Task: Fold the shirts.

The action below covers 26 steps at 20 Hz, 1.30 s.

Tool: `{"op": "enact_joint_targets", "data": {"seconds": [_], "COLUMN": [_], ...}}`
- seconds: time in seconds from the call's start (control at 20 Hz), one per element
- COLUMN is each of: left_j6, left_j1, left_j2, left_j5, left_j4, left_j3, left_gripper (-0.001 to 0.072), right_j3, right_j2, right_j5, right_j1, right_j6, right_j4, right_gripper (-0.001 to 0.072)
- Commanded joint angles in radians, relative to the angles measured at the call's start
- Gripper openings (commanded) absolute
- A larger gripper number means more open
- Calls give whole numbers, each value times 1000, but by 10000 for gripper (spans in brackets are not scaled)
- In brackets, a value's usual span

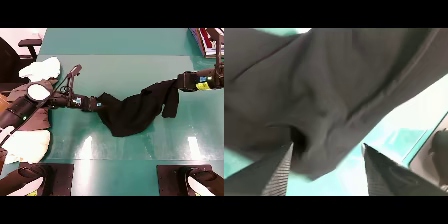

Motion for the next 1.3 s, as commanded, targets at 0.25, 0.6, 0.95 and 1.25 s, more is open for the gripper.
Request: {"op": "enact_joint_targets", "data": {"seconds": [0.25,0.6,0.95,1.25], "left_j6": [10,59,80,84], "left_j1": [-64,-132,-161,-219], "left_j2": [-156,-172,-177,-177], "left_j5": [-64,109,194,269], "left_j4": [-32,-155,-217,-212], "left_j3": [-34,-34,-34,-34], "left_gripper": [514,514,512,215], "right_j3": [0,0,0,0], "right_j2": [0,-4,-91,-113], "right_j5": [-4,-12,-37,-64], "right_j1": [6,6,38,60], "right_j6": [18,37,40,56], "right_j4": [-1,-1,6,8], "right_gripper": [19,19,19,19]}}
